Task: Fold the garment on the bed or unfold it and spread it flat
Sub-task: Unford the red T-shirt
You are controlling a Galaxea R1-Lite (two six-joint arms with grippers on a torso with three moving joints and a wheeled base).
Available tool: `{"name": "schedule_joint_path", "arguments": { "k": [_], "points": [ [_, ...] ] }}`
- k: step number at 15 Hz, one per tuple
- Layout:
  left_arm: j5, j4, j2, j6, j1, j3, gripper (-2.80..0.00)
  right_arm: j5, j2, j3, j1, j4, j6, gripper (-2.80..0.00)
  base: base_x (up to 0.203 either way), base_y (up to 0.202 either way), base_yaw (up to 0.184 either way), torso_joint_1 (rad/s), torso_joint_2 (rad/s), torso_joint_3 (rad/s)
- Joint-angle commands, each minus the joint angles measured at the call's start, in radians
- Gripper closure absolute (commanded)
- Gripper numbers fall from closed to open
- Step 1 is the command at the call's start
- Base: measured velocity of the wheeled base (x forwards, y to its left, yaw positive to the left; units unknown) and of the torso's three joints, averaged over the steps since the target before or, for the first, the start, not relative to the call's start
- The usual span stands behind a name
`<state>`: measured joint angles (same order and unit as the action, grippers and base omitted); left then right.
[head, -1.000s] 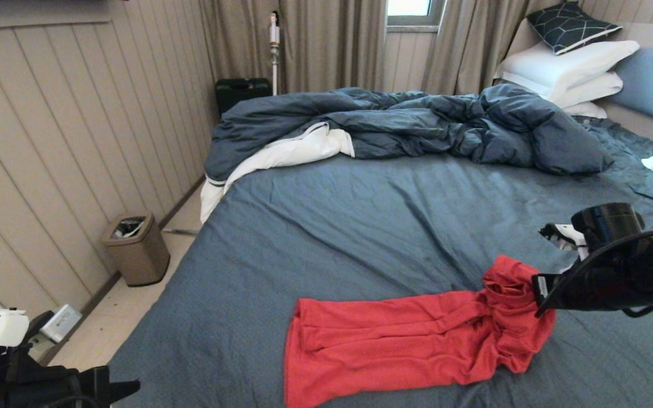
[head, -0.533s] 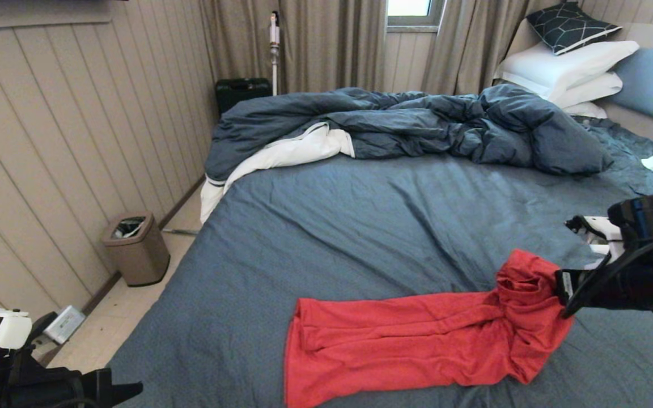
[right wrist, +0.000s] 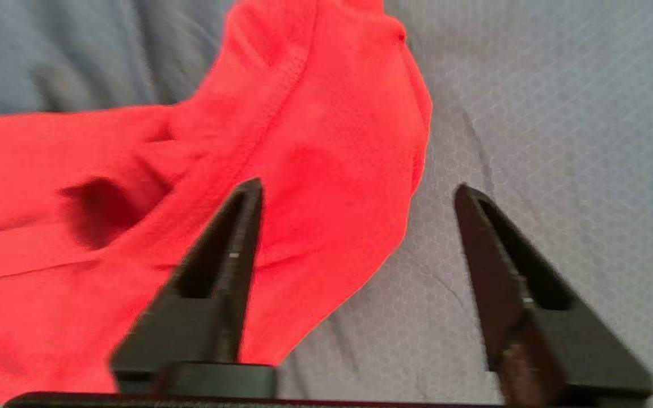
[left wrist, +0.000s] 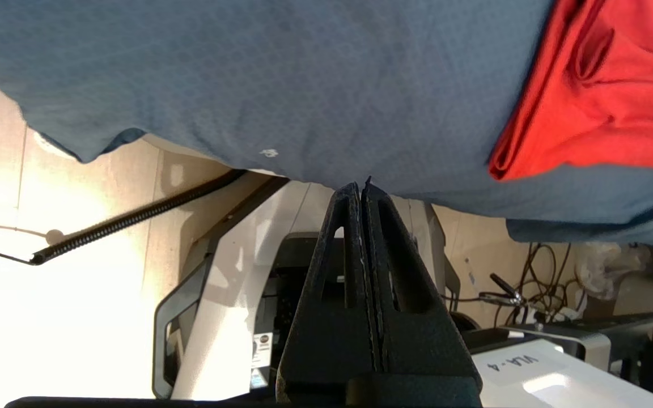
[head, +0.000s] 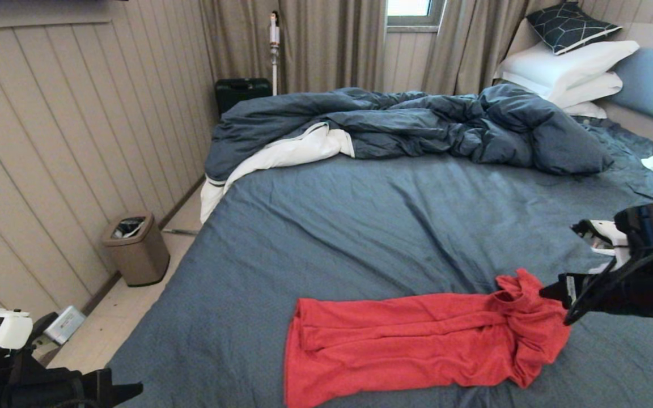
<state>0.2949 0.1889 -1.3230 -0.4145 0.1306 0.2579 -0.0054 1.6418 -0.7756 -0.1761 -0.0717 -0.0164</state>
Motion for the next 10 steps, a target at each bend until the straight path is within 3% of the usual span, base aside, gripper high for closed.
{"name": "schedule_joint_path", "arguments": {
  "k": [1, 3, 4, 6, 10],
  "points": [
    [0.003, 0.001, 0.001, -0.003, 0.000, 0.000, 0.00, 0.010, -0.071, 0.006, 0.047, 0.001, 0.029, -2.80, 0.000, 0.000, 0.000, 0.000, 0.00, 0.000],
    [0.002, 0.001, 0.002, -0.003, 0.000, 0.000, 0.00, 0.018, -0.123, 0.016, 0.158, 0.003, 0.091, -2.80, 0.000, 0.000, 0.000, 0.000, 0.00, 0.000],
    [0.001, 0.001, 0.002, -0.003, 0.000, 0.000, 0.00, 0.017, -0.132, 0.033, 0.213, 0.004, 0.111, 0.00, 0.000, 0.000, 0.000, 0.000, 0.00, 0.000],
    [0.001, 0.001, 0.001, -0.003, 0.000, 0.000, 0.00, -0.010, -0.110, 0.061, 0.297, -0.003, 0.130, 0.00, 0.000, 0.000, 0.000, 0.000, 0.00, 0.000],
    [0.003, 0.001, -0.007, -0.003, 0.000, 0.000, 0.00, -0.026, -0.010, 0.054, 0.354, -0.007, 0.136, 0.00, 0.000, 0.000, 0.000, 0.000, 0.00, 0.000]
  ]
}}
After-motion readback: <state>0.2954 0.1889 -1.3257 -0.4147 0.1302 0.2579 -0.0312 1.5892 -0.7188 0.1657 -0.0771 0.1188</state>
